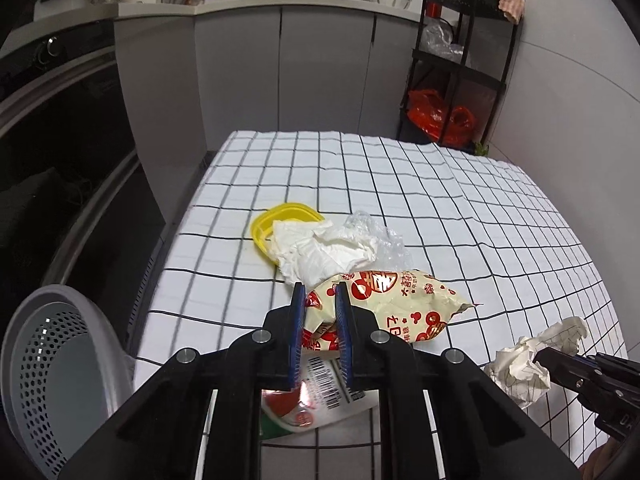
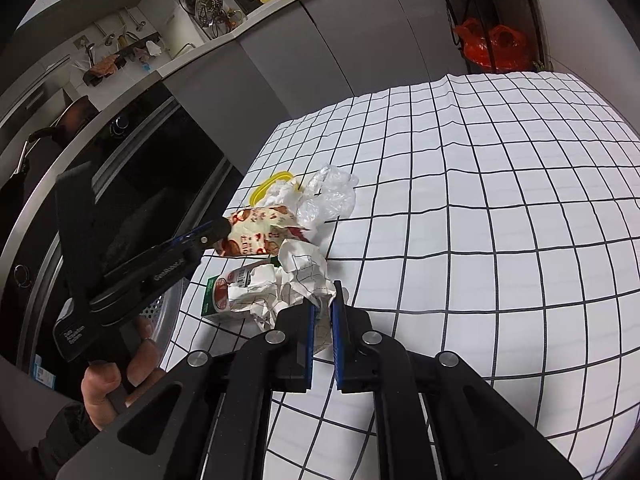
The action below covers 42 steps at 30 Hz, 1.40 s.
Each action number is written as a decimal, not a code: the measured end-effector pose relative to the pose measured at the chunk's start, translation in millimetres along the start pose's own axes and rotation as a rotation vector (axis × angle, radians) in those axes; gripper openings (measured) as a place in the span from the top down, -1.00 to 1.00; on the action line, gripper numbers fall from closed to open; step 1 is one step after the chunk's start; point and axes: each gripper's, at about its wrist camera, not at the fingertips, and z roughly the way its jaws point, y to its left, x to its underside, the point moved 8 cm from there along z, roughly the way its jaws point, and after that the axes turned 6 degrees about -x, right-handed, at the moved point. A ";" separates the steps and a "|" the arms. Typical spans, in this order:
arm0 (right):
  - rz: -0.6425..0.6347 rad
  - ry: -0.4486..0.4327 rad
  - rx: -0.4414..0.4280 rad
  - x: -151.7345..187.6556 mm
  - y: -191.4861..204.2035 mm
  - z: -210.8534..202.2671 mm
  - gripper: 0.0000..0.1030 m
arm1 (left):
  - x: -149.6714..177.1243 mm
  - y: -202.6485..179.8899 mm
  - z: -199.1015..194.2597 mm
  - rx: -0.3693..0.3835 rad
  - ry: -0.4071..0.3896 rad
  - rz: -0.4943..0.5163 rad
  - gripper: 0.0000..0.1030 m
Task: Collect trash
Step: 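Carry wrapper and paper over the basket and open both tools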
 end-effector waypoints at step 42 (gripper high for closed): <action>-0.335 0.246 -0.210 68.7 278.1 177.3 0.84 | 101.8 329.8 -98.4 -0.438 0.089 -0.317 0.68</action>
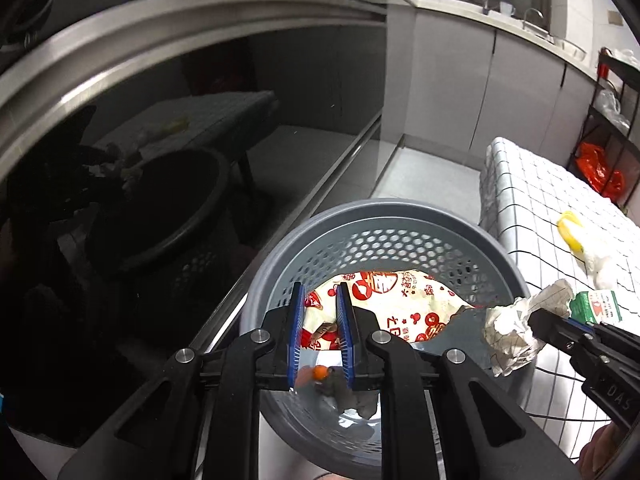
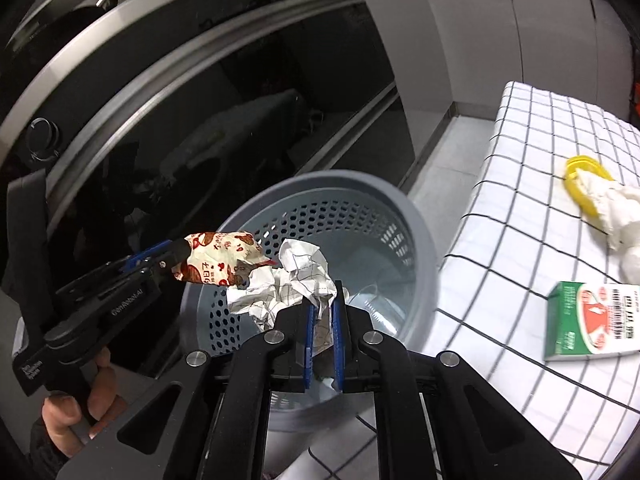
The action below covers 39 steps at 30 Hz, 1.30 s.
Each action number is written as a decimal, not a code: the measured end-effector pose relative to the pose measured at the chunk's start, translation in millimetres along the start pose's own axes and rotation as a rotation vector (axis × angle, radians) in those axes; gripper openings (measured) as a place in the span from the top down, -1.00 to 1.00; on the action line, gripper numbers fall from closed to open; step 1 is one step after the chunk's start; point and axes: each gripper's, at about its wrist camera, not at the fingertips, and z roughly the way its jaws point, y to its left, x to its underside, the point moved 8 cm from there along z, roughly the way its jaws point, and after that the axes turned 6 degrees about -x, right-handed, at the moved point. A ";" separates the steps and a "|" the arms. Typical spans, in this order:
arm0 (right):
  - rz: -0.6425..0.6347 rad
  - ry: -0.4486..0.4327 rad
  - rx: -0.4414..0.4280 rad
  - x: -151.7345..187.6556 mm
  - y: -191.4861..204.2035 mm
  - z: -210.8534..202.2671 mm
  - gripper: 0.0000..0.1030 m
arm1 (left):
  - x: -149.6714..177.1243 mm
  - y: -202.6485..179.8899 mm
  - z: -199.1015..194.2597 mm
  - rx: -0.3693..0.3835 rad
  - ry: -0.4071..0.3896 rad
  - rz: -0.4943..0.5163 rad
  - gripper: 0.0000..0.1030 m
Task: Collect trash
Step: 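Carry wrapper and paper over the basket and open both tools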
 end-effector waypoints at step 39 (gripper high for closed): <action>0.005 -0.057 0.077 29.2 -24.7 -64.6 0.09 | 5.2 -34.0 -21.7 0.077 -0.022 0.034 -0.33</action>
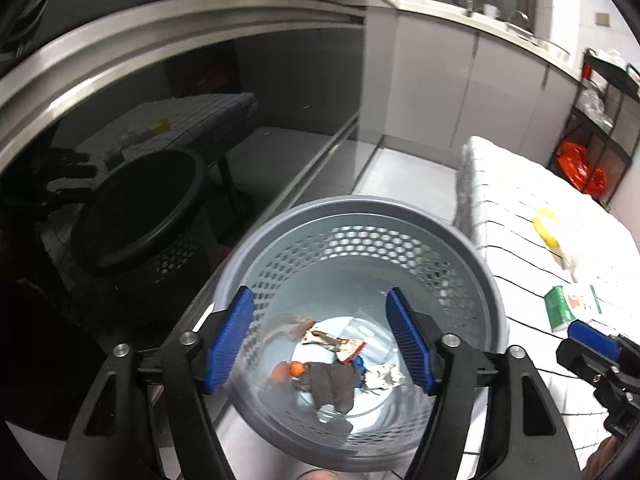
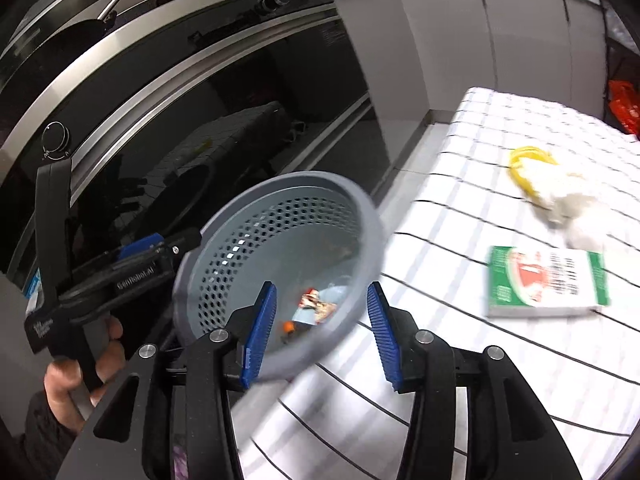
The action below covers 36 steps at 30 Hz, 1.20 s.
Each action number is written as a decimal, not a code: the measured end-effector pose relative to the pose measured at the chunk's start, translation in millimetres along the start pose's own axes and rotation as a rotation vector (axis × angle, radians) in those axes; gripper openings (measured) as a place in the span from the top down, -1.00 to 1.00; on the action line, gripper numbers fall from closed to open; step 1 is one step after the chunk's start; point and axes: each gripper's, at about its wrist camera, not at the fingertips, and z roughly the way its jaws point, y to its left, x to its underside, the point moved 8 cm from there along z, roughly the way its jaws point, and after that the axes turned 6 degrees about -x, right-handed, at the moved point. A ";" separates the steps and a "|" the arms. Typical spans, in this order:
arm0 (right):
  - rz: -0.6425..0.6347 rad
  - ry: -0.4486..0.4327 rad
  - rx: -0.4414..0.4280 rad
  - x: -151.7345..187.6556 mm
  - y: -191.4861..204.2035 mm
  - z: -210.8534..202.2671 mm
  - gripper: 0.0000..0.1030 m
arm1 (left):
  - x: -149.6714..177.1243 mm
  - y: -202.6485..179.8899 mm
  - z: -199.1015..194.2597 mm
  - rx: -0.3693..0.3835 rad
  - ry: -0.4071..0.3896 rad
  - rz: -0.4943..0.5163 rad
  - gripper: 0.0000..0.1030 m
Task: Collect trash
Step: 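Carry wrapper and paper over the basket and open both tools, then return both tools to the table and grasp the clear plastic bag with the right tool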
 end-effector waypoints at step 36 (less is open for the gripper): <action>0.207 -0.123 0.252 -37.5 -218.8 -82.1 0.00 | -35.4 -213.4 -10.2 0.167 -0.070 0.148 -0.54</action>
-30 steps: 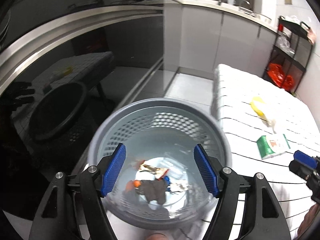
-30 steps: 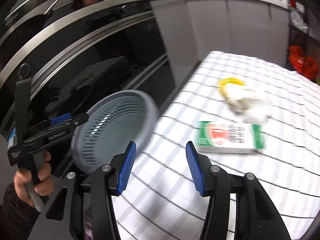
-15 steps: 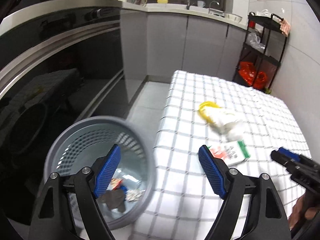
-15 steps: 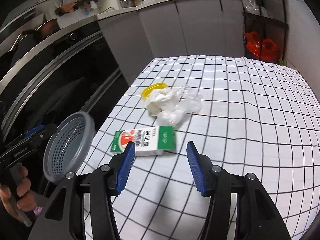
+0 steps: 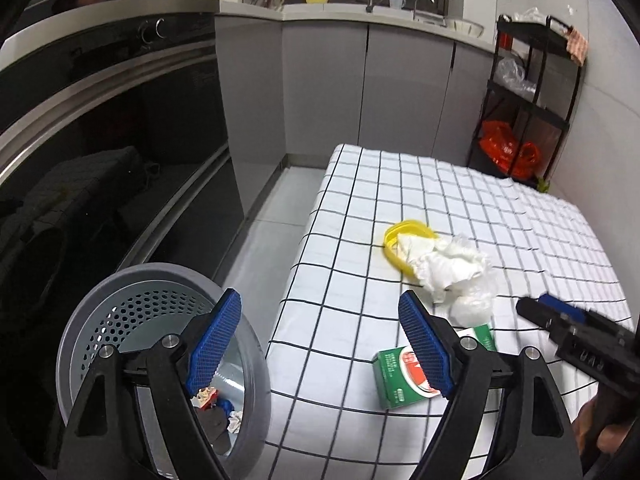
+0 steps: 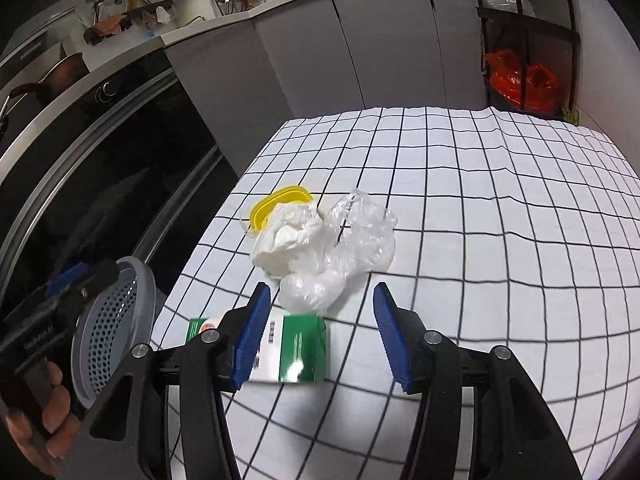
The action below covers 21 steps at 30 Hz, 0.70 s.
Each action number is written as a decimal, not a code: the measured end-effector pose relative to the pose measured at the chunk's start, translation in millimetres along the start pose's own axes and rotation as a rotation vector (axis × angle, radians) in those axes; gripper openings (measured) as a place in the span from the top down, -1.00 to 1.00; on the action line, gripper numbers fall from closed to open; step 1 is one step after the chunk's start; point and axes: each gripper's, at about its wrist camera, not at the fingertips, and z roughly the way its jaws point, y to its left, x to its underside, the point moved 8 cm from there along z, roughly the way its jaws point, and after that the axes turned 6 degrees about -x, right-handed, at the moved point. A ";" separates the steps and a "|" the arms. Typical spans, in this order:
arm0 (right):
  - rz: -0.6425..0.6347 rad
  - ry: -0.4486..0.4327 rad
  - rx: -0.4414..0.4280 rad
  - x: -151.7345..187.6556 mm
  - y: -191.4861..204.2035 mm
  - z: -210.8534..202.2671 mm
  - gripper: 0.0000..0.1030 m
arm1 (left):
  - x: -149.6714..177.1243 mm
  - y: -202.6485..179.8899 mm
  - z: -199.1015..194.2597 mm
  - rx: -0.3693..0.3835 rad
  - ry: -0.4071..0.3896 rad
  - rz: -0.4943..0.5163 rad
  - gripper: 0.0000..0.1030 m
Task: Collect trash
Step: 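Return both tools to the table and grasp the clear plastic bag with the right tool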
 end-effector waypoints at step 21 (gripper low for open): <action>-0.054 0.056 0.026 -32.7 16.2 85.2 0.23 | 14.2 -7.1 31.1 0.001 0.054 0.045 -0.54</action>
